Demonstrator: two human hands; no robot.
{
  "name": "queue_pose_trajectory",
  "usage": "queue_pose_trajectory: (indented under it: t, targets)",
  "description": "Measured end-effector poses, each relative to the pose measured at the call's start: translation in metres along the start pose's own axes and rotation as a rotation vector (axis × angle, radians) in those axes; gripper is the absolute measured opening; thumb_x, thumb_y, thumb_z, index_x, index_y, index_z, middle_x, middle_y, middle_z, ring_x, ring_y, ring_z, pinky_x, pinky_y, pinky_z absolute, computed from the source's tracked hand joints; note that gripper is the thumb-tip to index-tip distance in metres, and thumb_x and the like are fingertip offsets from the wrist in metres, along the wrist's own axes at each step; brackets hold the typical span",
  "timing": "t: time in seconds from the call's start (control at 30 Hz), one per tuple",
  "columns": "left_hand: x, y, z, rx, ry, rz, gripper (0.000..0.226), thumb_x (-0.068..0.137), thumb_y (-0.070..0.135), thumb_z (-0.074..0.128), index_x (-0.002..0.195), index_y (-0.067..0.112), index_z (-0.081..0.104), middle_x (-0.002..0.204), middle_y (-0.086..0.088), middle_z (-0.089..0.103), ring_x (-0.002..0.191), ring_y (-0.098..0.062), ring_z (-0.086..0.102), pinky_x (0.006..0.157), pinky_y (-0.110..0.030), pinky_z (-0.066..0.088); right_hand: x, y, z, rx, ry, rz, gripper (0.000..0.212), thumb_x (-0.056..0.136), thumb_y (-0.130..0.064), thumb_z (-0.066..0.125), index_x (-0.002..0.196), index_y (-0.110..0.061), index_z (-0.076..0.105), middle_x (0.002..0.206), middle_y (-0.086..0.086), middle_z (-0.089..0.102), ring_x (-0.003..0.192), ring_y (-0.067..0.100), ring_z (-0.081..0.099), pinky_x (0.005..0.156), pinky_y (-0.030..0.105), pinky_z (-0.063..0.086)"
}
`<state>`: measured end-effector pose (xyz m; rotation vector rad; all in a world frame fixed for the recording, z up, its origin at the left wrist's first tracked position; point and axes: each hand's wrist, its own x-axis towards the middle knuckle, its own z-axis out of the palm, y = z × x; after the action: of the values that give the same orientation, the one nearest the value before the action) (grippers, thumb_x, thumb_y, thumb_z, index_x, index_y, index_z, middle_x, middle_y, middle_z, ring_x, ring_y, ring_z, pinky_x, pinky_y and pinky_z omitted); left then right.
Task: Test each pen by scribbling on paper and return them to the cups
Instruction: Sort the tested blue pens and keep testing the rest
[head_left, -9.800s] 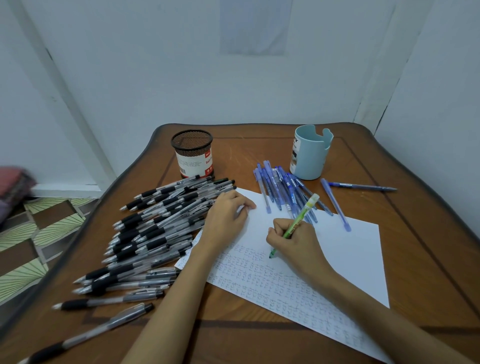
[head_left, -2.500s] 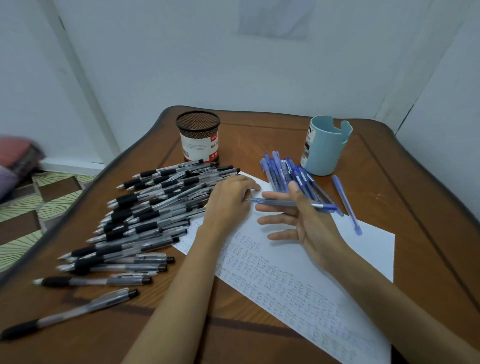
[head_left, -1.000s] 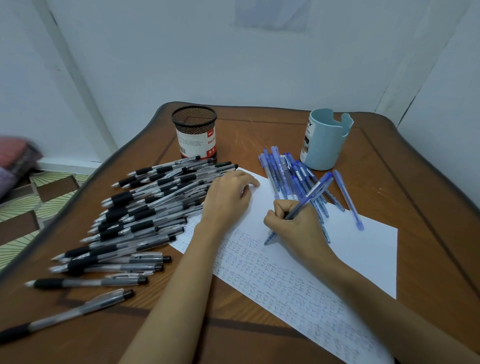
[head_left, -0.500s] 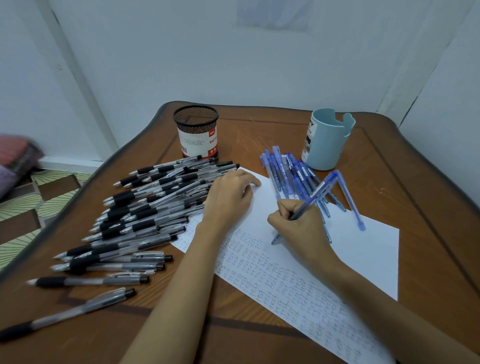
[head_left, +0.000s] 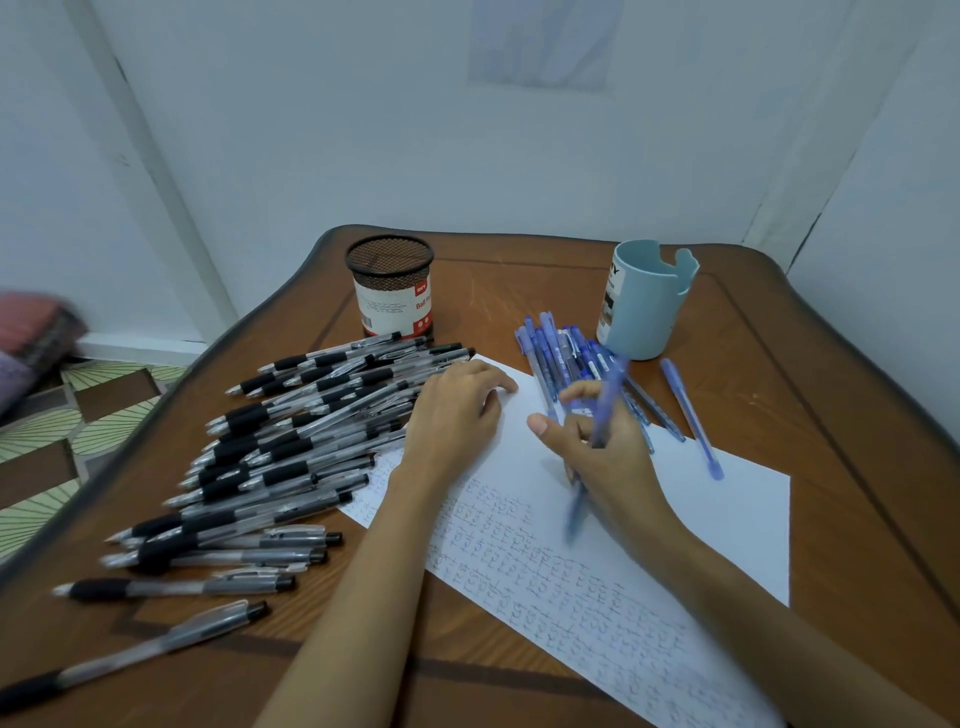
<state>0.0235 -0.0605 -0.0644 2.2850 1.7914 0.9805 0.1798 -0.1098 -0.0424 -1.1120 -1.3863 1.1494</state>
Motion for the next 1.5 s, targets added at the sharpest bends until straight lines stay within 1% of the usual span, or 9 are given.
queue_pose_trajectory:
  t: [0.13,0.47,0.57,0.67,0.8,0.93,1.07,1.27,1.5]
  targets:
    - [0.0,0.001,0.0,-0.004,-0.001,0.003,0.032,0.086,0.003,0.048,0.102,0.019,0.071,0.106,0.004,0.066,0.099,-0.016,0.058,0.077,-0.035,0.047,0.008,0.001,-0.005,0.205,-0.042,0.21,0.037,0.09,-0.039,0.049,0.119,-0.016,0.053,0.042,-0.006,0.04,0.032,0.004,0.038,0.034,0.013,0.033]
    - [0.0,0.001,0.0,0.002,0.018,0.007,0.031,0.084,0.003,0.049,0.099,0.02,0.071,0.104,0.006,0.067,0.096,-0.014,0.059,0.074,-0.031,0.047,0.014,0.0,-0.015,0.28,-0.194,0.128,0.033,0.102,-0.019,0.028,0.104,-0.006,0.059,0.036,-0.005,0.036,0.029,0.003,0.028,0.03,0.013,0.025]
    - [-0.001,0.001,0.0,0.003,0.017,0.012,0.032,0.084,0.003,0.049,0.1,0.02,0.071,0.104,0.006,0.067,0.096,-0.014,0.059,0.074,-0.031,0.047,0.012,0.004,-0.014,0.057,-0.111,0.081,0.028,0.099,-0.023,0.04,0.112,-0.009,0.061,0.042,-0.004,0.038,0.037,0.005,0.033,0.038,0.016,0.03]
    - [0.0,0.001,0.0,0.005,0.016,0.012,0.032,0.085,0.003,0.049,0.101,0.02,0.071,0.105,0.006,0.067,0.099,-0.013,0.058,0.075,-0.03,0.046,0.011,0.009,-0.019,-0.561,-0.034,-0.074,0.036,0.095,-0.033,0.051,0.128,-0.019,0.055,0.061,-0.005,0.047,0.057,0.007,0.043,0.055,0.018,0.036]
    - [0.0,-0.001,0.001,0.009,0.015,0.025,0.032,0.085,0.002,0.049,0.101,0.02,0.071,0.104,0.005,0.067,0.098,-0.014,0.059,0.075,-0.032,0.047,0.008,0.009,-0.023,-1.146,0.006,-0.185,0.055,0.092,-0.039,0.054,0.141,-0.023,0.039,0.116,-0.003,0.058,0.104,0.013,0.055,0.077,0.024,0.048]
    - [0.0,-0.002,0.001,0.012,0.03,0.032,0.033,0.085,0.002,0.049,0.104,0.018,0.07,0.106,0.006,0.067,0.099,-0.014,0.059,0.073,-0.026,0.042,0.011,0.026,-0.02,-1.271,0.194,-0.578,0.037,0.083,-0.039,0.051,0.111,-0.022,0.067,0.097,0.005,0.063,0.094,0.019,0.051,0.065,0.034,0.051]
    - [0.001,-0.002,0.002,0.014,0.042,0.042,0.034,0.085,0.003,0.05,0.111,0.015,0.068,0.111,0.004,0.067,0.101,-0.015,0.059,0.075,-0.024,0.041,0.017,0.04,-0.021,-1.382,0.103,-0.522,0.057,0.097,-0.053,0.015,0.124,-0.031,0.06,0.131,0.01,0.055,0.123,0.028,0.038,0.105,0.053,0.023]
    - [0.0,0.0,0.005,0.038,0.059,0.059,0.03,0.084,0.002,0.052,0.106,0.013,0.071,0.105,0.001,0.069,0.098,-0.02,0.062,0.086,-0.032,0.042,0.014,0.039,-0.017,-1.406,0.032,-0.183,0.069,0.097,-0.053,0.004,0.125,-0.027,0.061,0.126,0.01,0.062,0.113,0.037,0.059,0.086,0.062,0.042]
    - [-0.003,0.016,0.011,0.327,0.041,-0.005,0.023,0.066,-0.002,0.069,0.077,0.018,0.068,0.069,0.005,0.063,0.064,-0.018,0.064,0.101,-0.055,0.036,0.016,0.022,-0.018,-1.437,0.206,-0.259,0.036,0.065,-0.014,0.079,0.1,-0.023,0.075,0.101,0.009,0.071,0.097,0.032,0.068,0.081,0.063,0.046]
